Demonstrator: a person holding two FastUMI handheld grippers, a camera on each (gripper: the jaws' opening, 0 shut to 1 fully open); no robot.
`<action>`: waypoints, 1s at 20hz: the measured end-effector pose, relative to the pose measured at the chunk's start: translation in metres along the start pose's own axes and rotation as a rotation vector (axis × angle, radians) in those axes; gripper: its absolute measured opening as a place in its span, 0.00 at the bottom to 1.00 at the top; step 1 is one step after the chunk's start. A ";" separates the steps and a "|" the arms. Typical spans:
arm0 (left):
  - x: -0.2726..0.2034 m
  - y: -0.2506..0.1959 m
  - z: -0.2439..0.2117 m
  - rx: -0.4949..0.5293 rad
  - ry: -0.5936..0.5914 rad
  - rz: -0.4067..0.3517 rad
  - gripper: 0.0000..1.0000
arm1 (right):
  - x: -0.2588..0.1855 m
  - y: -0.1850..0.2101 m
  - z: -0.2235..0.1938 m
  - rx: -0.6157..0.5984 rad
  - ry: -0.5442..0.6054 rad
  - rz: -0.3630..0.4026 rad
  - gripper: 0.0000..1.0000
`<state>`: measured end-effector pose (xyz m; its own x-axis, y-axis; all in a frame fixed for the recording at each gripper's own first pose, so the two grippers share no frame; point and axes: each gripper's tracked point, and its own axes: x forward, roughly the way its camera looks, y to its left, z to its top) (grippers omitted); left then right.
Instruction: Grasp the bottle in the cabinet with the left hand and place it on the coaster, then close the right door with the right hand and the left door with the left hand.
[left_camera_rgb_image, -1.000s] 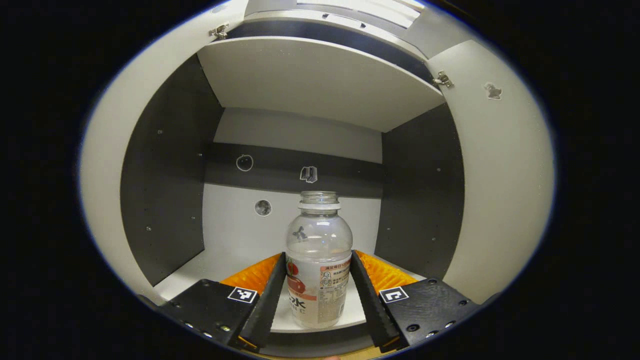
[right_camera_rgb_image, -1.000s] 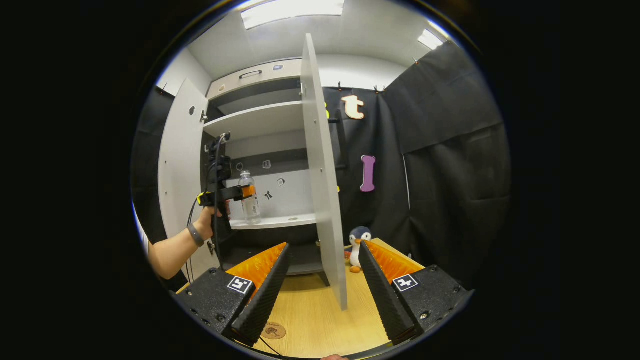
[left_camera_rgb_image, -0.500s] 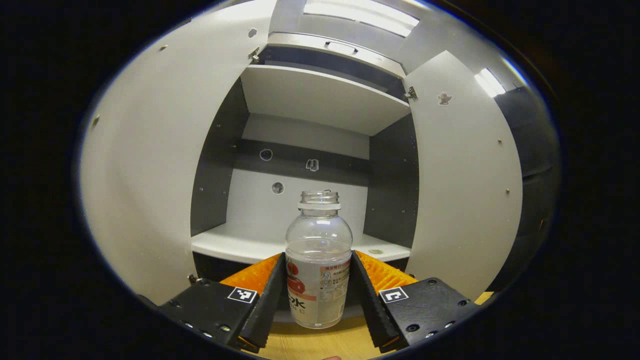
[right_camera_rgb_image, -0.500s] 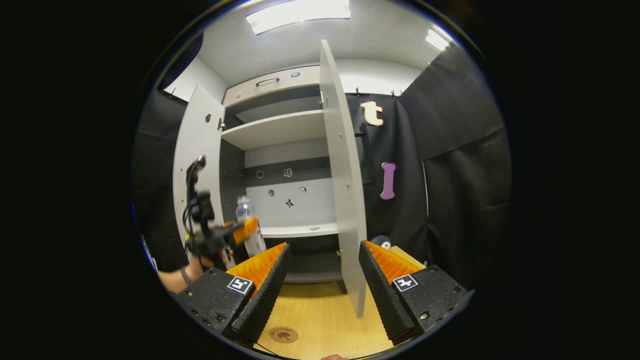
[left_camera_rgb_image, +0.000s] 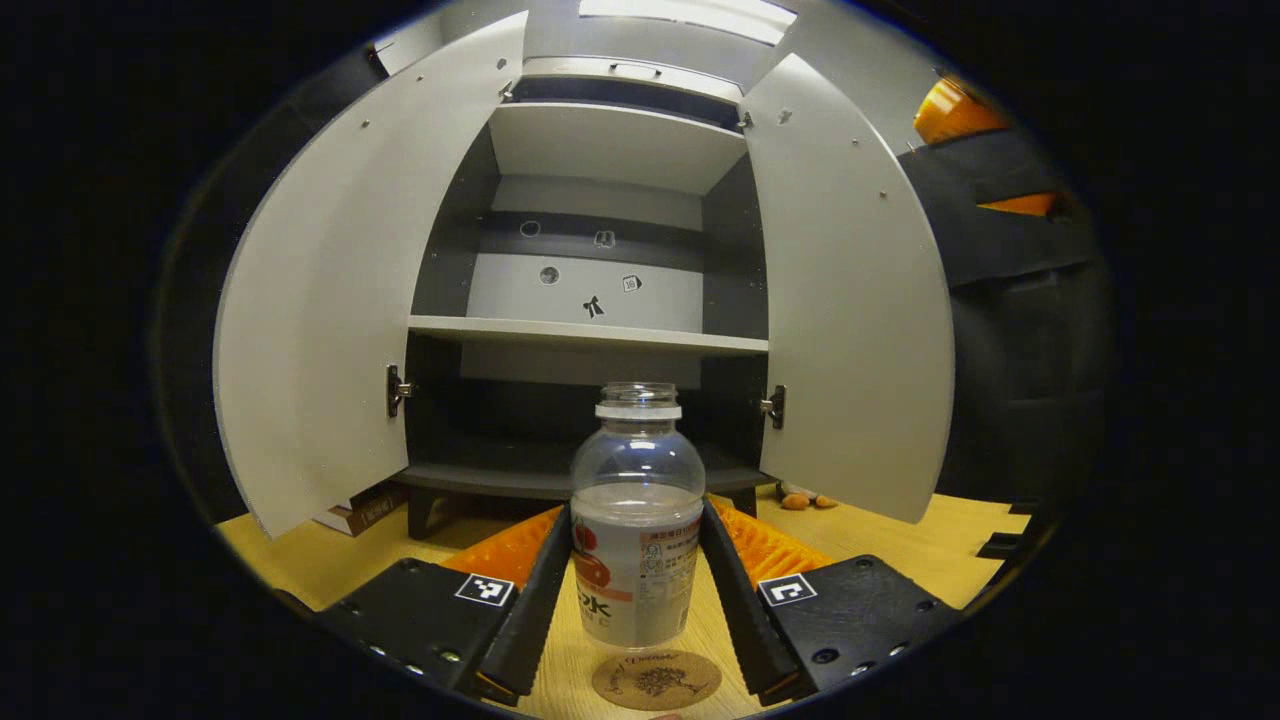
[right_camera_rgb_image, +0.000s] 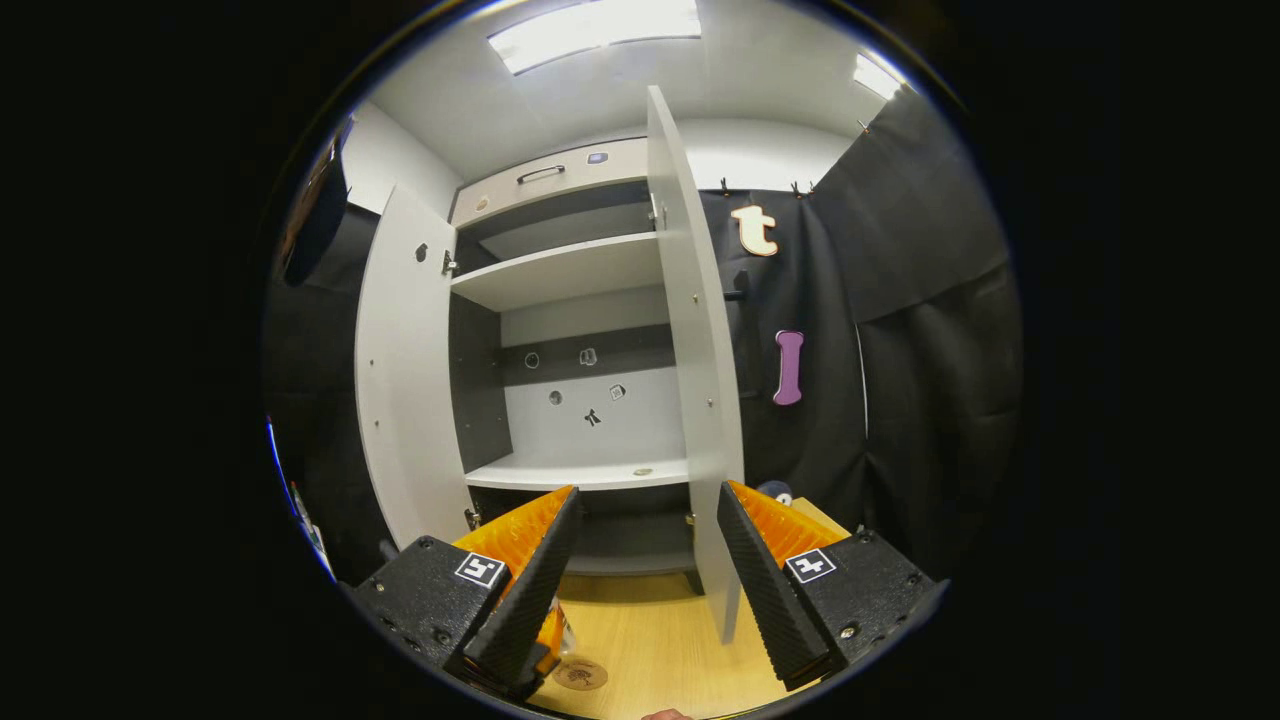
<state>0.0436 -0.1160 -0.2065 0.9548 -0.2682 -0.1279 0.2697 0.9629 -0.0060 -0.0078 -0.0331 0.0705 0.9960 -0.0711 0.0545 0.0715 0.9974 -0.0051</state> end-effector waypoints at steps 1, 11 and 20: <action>-0.004 -0.005 -0.008 0.024 0.005 -0.008 0.74 | 0.000 -0.002 -0.001 -0.006 0.011 -0.010 0.84; -0.021 -0.013 -0.044 -0.018 0.043 -0.017 0.75 | -0.003 0.001 -0.014 -0.040 0.067 -0.021 0.84; -0.033 -0.013 -0.038 -0.023 0.082 -0.056 0.94 | -0.003 0.001 -0.025 -0.023 0.084 -0.016 0.84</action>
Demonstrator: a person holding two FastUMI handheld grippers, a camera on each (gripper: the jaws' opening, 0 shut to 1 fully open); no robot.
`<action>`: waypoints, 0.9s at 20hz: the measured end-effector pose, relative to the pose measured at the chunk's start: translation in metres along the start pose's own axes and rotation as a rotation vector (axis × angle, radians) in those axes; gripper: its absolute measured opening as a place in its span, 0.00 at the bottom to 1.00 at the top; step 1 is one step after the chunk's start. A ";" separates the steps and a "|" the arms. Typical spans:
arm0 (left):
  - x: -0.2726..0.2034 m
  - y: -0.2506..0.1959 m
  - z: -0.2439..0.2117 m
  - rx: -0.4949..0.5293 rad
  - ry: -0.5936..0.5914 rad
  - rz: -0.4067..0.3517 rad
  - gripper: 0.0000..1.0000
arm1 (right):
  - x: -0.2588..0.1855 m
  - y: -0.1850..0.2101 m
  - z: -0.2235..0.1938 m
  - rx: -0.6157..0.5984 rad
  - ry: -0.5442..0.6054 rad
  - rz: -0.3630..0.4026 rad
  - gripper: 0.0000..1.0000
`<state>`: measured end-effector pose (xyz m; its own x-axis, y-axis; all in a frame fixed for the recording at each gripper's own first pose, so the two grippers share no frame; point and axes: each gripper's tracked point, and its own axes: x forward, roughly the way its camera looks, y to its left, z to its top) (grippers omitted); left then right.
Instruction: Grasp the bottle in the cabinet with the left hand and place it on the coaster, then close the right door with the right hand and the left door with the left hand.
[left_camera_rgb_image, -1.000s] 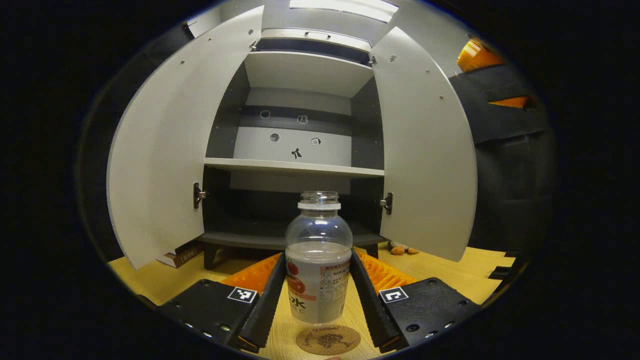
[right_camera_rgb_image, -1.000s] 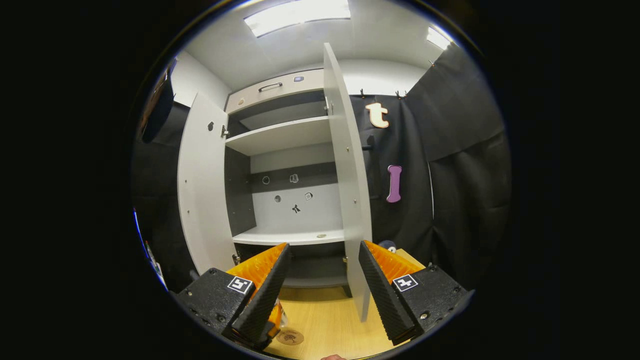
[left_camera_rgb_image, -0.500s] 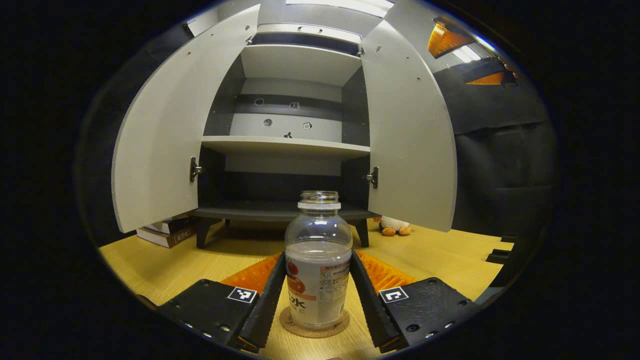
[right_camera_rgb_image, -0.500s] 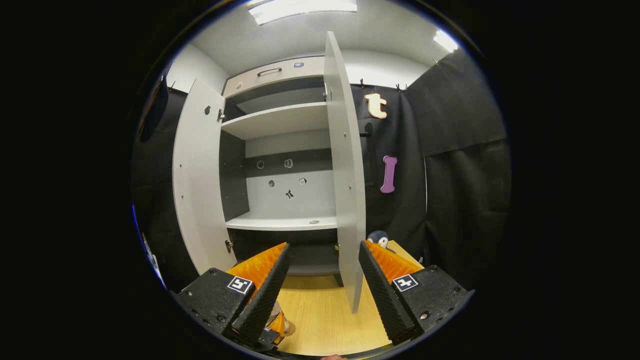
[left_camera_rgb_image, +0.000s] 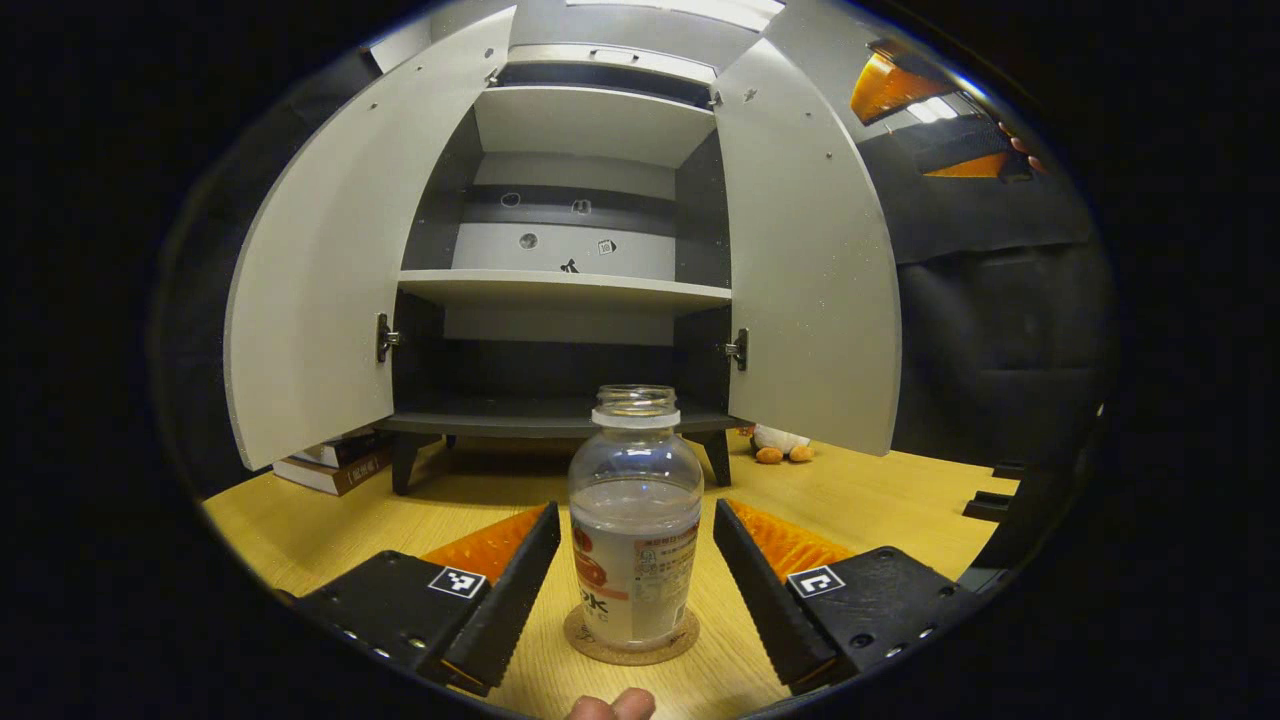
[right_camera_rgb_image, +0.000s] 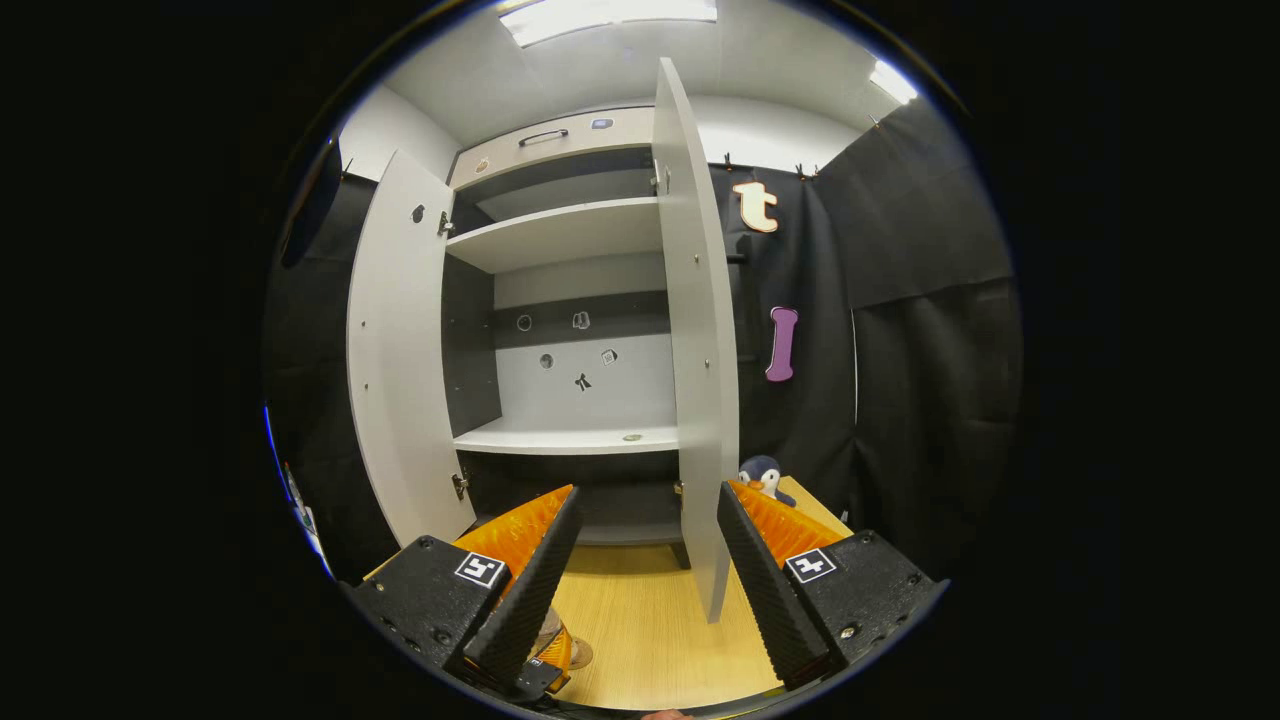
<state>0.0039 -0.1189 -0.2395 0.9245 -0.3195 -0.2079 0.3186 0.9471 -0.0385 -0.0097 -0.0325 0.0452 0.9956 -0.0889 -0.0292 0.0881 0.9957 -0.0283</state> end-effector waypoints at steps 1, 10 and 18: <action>-0.004 0.001 0.008 -0.007 -0.010 -0.001 0.96 | -0.001 -0.001 -0.002 0.005 0.001 0.000 0.84; -0.013 0.008 0.130 -0.086 -0.143 -0.003 0.95 | -0.006 -0.030 0.008 0.051 -0.086 -0.041 0.84; -0.028 0.011 0.217 -0.037 -0.190 -0.056 0.95 | 0.020 -0.109 0.103 0.020 -0.270 -0.138 0.84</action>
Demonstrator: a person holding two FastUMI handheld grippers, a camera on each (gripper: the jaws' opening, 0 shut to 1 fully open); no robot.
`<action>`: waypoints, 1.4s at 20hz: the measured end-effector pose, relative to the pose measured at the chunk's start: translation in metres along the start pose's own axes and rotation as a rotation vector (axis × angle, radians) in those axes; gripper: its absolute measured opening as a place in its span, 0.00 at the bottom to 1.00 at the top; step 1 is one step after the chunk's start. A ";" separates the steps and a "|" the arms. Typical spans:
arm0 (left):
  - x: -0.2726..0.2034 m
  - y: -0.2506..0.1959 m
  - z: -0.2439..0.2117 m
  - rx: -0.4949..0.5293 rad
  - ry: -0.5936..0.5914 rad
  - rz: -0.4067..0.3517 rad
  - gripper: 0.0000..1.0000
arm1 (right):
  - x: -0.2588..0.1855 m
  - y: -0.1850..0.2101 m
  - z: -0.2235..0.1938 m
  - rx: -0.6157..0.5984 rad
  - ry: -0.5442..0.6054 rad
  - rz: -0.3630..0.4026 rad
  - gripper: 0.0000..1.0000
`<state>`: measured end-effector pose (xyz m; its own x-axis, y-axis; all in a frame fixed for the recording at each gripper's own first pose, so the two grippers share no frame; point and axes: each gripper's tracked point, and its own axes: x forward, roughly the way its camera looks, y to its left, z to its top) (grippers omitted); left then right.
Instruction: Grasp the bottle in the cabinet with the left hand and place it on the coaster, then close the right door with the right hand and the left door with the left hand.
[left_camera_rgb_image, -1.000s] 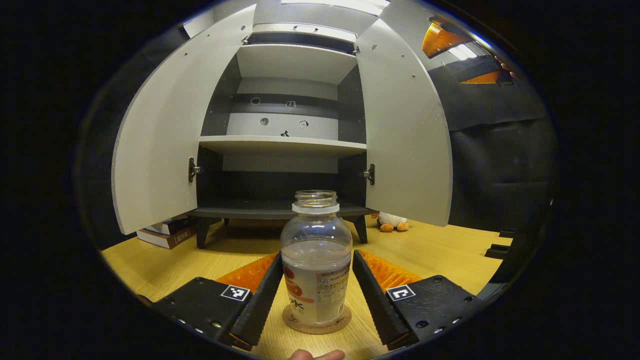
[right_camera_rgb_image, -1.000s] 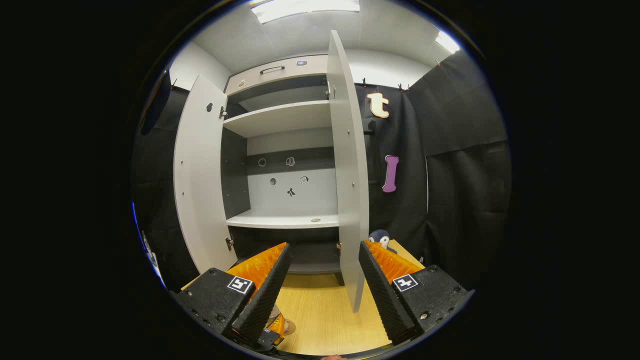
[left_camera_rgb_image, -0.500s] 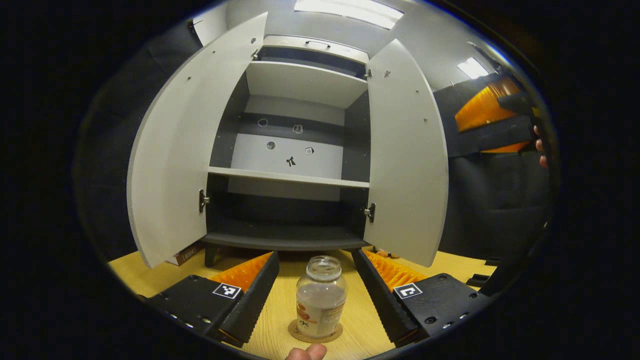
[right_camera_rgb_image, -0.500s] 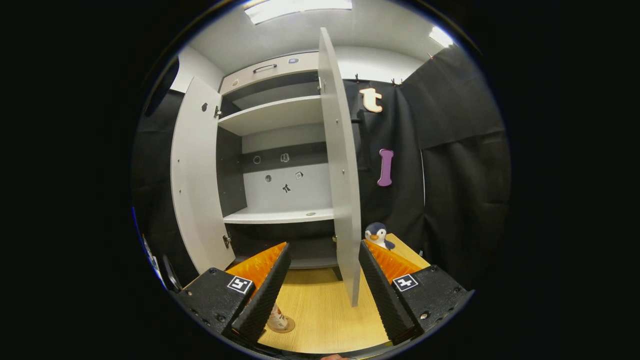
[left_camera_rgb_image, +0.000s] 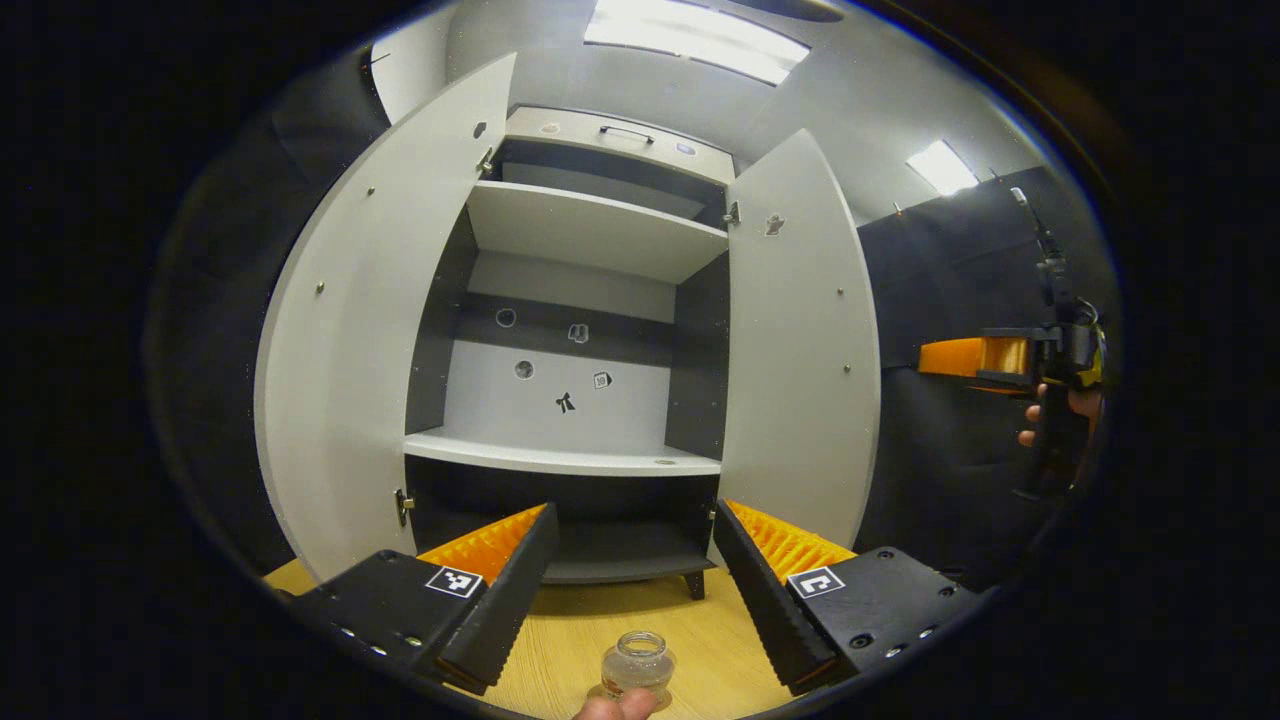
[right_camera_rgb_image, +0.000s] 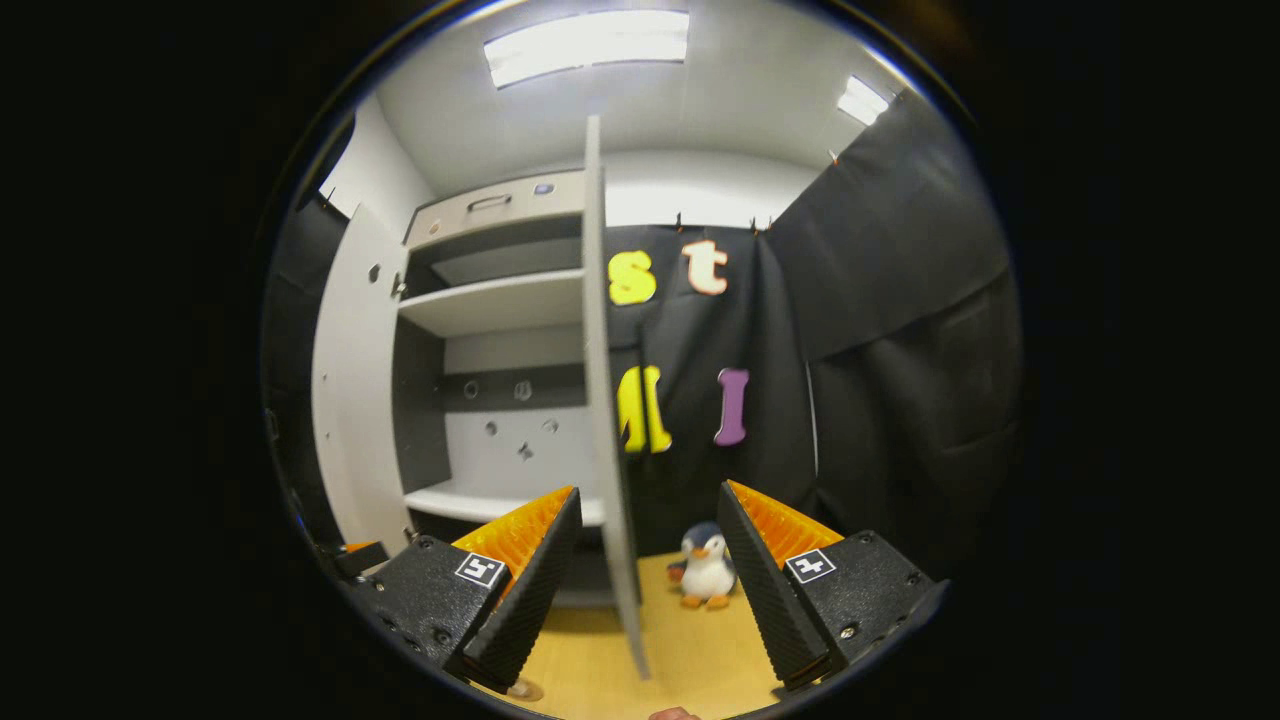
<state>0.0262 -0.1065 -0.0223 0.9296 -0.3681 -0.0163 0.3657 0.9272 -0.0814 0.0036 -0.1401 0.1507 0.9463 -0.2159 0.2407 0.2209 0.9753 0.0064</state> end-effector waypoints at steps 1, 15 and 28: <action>-0.003 0.001 0.002 0.002 0.009 0.000 0.95 | 0.014 -0.011 0.008 0.002 -0.004 -0.012 0.84; -0.016 0.029 -0.014 0.028 0.060 0.126 0.95 | 0.091 -0.024 -0.012 0.011 0.064 0.007 0.82; -0.030 0.047 -0.008 0.022 0.044 0.163 0.95 | 0.081 0.087 -0.020 -0.128 0.070 0.191 0.82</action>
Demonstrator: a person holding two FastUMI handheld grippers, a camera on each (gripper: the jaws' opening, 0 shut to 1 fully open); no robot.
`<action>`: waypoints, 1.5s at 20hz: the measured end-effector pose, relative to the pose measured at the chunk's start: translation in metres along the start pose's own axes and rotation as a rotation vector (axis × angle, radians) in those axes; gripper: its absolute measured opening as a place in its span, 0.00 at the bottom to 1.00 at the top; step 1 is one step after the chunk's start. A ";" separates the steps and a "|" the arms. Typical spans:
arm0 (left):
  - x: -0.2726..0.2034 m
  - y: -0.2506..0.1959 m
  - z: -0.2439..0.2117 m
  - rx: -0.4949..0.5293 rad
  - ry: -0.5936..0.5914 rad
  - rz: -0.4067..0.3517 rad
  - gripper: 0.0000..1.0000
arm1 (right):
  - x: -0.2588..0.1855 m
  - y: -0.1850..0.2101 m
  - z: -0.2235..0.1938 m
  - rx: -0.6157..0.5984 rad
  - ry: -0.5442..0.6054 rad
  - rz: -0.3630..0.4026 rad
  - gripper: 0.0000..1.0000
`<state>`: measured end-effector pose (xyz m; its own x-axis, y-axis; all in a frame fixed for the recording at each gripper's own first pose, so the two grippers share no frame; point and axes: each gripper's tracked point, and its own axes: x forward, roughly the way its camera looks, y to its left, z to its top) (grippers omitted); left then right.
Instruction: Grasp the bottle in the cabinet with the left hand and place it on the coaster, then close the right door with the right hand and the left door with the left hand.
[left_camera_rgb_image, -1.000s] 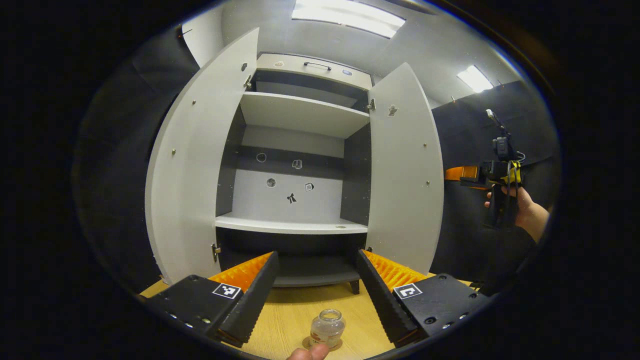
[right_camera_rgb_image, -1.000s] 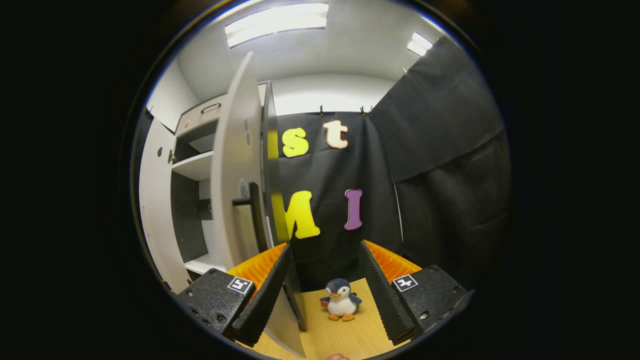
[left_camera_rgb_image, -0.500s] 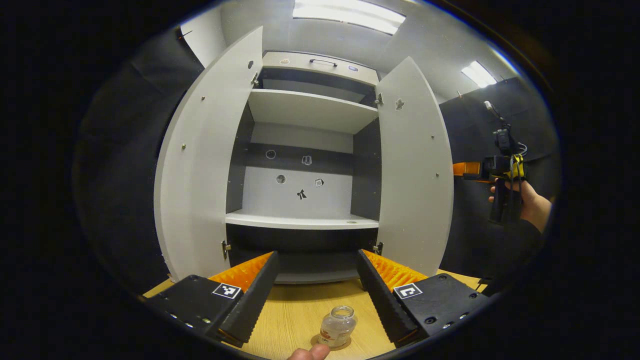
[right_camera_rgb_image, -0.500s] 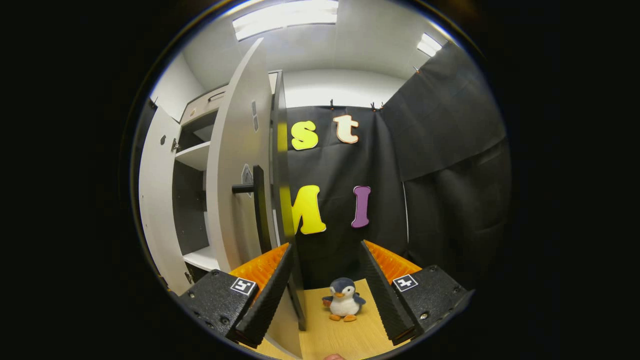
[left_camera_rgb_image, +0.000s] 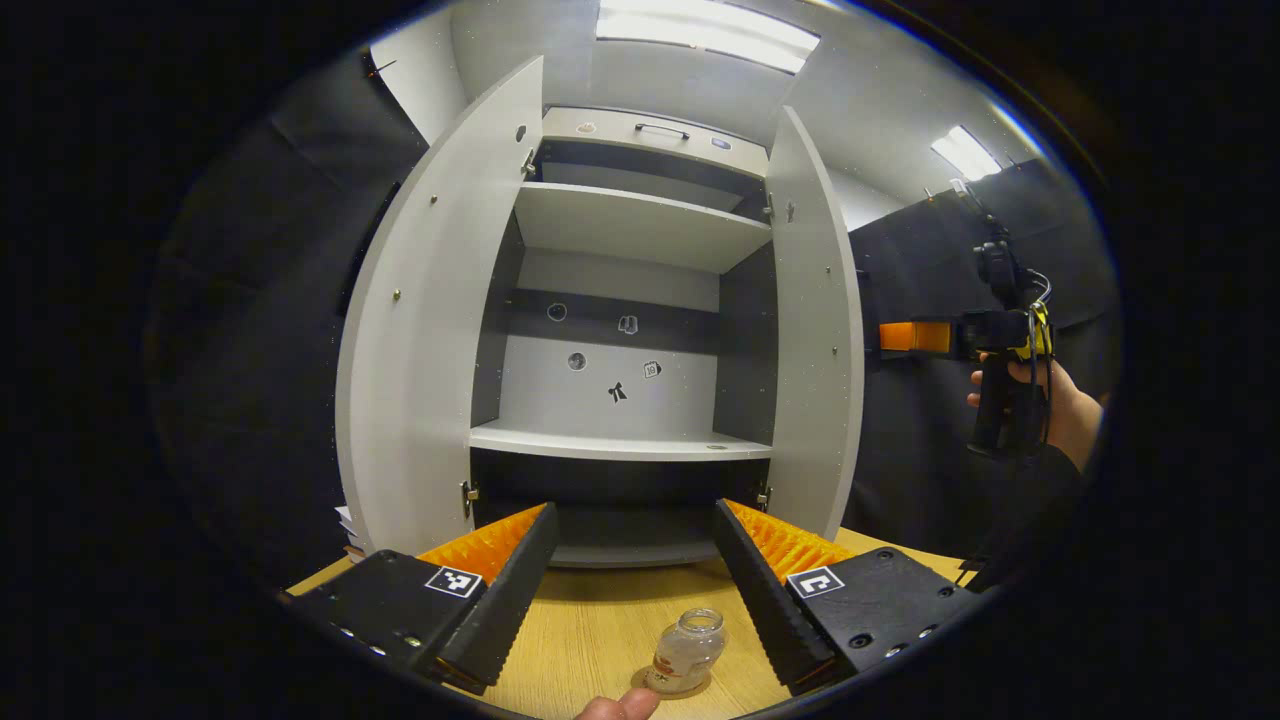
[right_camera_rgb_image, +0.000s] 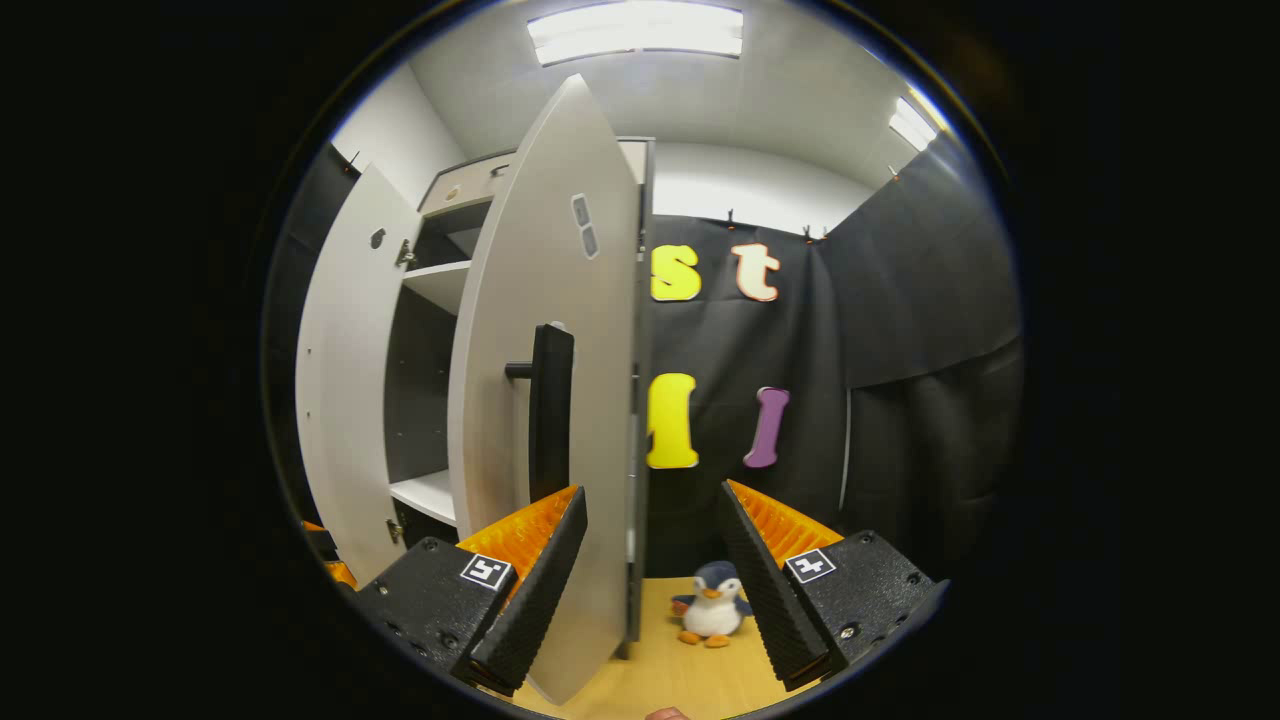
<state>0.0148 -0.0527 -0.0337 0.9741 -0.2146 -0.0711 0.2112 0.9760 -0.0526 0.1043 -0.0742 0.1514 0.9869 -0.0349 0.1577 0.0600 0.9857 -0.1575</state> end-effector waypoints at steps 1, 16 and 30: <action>-0.002 0.004 0.001 0.004 0.003 0.009 0.95 | 0.006 0.011 0.001 0.001 -0.004 0.017 0.82; -0.023 0.080 0.053 0.011 -0.051 0.183 0.95 | -0.032 0.075 -0.069 0.072 0.023 0.076 0.82; -0.035 0.249 0.113 0.018 -0.106 0.533 0.95 | -0.094 0.119 -0.145 0.191 0.150 0.118 0.82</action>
<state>0.0420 0.2025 0.0682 0.9493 0.3139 0.0180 -0.3136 0.9494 -0.0196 0.0402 0.0227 -0.0237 0.9974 0.0722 0.0008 -0.0722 0.9971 0.0224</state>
